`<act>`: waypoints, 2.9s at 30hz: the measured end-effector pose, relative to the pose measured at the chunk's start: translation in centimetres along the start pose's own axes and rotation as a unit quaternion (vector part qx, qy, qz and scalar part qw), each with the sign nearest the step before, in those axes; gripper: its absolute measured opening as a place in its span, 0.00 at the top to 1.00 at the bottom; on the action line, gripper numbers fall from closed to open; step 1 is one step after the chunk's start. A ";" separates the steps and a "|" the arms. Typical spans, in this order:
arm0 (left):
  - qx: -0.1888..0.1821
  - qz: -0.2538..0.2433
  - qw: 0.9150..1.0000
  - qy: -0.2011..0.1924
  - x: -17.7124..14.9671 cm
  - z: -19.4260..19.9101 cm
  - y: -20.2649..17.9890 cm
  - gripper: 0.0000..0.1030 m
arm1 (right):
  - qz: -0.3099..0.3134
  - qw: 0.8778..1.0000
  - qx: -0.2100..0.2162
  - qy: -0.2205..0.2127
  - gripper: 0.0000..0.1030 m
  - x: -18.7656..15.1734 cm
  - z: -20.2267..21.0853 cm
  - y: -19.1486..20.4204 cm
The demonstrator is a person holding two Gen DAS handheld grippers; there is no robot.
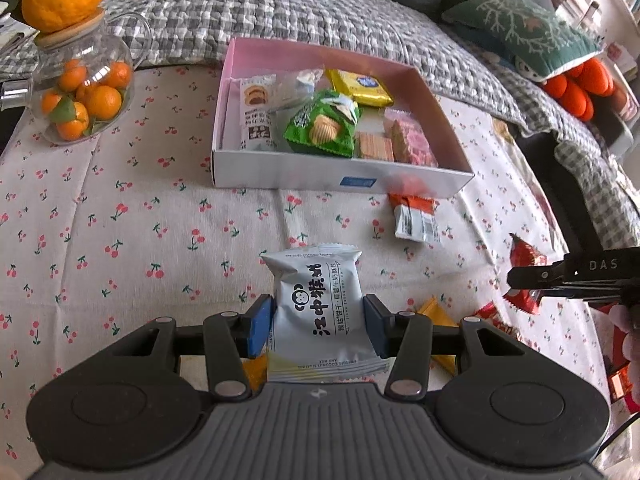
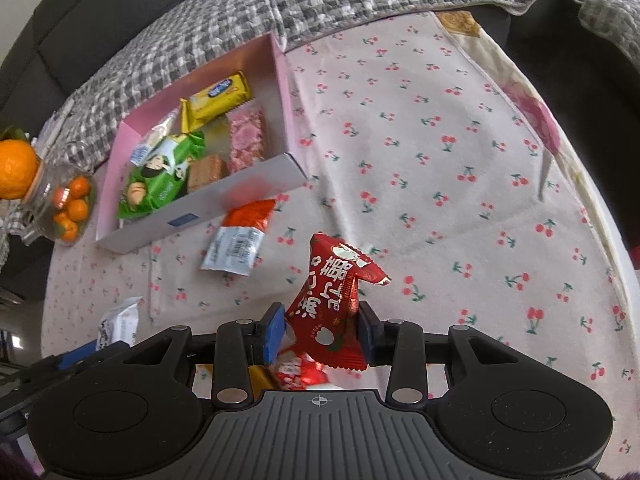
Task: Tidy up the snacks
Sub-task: 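Grasp the white biscuit packet with the left tool while the right tool grasps a red candy packet, then carry both packets into the pink box and open both tools, then lift both open tools away from the box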
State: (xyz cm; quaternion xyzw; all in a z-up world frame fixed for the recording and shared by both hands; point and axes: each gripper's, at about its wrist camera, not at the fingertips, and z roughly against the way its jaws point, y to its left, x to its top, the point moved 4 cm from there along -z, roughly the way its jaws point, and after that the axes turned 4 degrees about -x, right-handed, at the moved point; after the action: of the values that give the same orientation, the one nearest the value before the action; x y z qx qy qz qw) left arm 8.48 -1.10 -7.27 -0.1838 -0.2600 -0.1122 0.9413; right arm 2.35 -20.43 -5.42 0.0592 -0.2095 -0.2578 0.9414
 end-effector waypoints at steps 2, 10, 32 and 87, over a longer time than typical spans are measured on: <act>-0.002 0.003 1.000 -0.004 0.3 0.1 -0.1 0.56 | -0.002 1.000 0.004 -0.001 0.64 0.2 0.0 0.4; -0.012 0.017 1.000 -0.023 1.8 0.4 -0.6 0.56 | -0.023 0.999 0.028 -0.010 0.64 1.4 -0.2 2.0; -0.042 0.004 0.996 -0.083 8.7 -0.9 -2.4 0.56 | -0.121 0.978 0.141 -0.100 0.63 7.1 -2.0 3.7; -0.002 -0.011 0.995 -0.103 10.1 -2.0 -1.3 0.11 | -0.105 0.983 0.120 -0.094 0.27 6.5 -0.5 2.5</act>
State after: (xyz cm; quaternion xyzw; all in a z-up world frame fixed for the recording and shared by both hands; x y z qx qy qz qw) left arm 17.41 -4.26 -3.13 -0.1935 -0.3575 -0.1034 0.9078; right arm 8.80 -21.55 -2.96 0.1689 -0.3189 -0.3325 0.8713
